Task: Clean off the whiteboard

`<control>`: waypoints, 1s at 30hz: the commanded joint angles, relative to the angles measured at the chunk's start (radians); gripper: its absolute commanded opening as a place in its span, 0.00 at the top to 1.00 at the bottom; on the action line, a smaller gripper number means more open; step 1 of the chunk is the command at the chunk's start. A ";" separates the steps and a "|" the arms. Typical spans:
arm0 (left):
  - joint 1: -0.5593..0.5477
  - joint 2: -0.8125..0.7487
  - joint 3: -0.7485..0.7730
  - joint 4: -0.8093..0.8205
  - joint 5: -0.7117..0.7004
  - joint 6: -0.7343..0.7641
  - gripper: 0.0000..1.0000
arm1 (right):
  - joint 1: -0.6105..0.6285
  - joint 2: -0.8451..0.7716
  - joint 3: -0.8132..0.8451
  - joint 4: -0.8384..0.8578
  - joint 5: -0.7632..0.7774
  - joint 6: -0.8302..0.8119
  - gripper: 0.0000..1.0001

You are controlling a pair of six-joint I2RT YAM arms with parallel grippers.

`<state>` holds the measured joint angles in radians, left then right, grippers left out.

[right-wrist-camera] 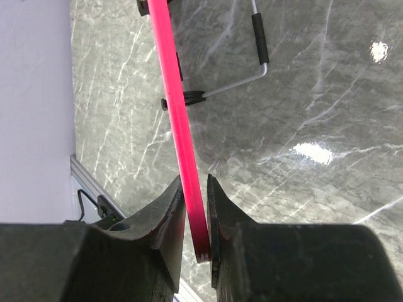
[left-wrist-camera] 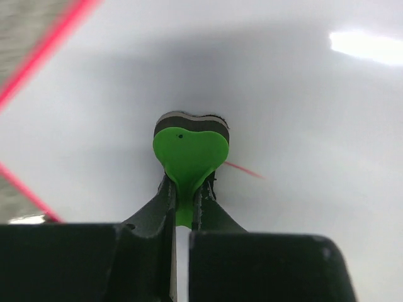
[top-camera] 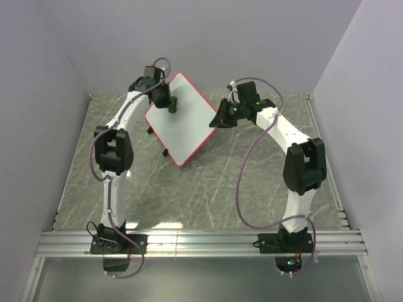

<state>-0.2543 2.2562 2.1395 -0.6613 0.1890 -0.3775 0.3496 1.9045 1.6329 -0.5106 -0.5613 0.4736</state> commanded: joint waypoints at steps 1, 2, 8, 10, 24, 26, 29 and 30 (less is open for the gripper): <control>0.029 0.088 -0.035 -0.035 -0.051 -0.001 1.00 | 0.043 -0.005 0.001 -0.054 0.051 -0.047 1.00; 0.042 0.095 -0.058 -0.032 -0.051 0.000 1.00 | 0.045 -0.004 0.002 -0.055 0.051 -0.047 1.00; 0.063 0.124 -0.072 -0.024 -0.040 -0.008 1.00 | 0.045 0.001 0.008 -0.057 0.046 -0.047 1.00; 0.064 0.121 -0.070 -0.023 -0.034 -0.012 1.00 | 0.045 -0.002 0.005 -0.057 0.046 -0.047 1.00; -0.016 -0.006 0.000 0.091 0.202 -0.041 1.00 | 0.048 0.011 0.005 -0.045 0.035 -0.036 1.00; -0.040 0.008 0.035 0.071 0.202 -0.031 1.00 | 0.049 0.016 0.013 -0.046 0.035 -0.036 1.00; -0.065 0.009 0.036 0.074 0.225 -0.021 1.00 | 0.049 0.019 0.019 -0.045 0.034 -0.036 1.00; -0.071 0.008 0.034 0.074 0.231 -0.018 1.00 | 0.049 0.019 0.019 -0.045 0.034 -0.036 1.00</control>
<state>-0.2405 2.2707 2.1563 -0.6239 0.2821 -0.3851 0.3580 1.9041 1.6329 -0.5392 -0.5766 0.4740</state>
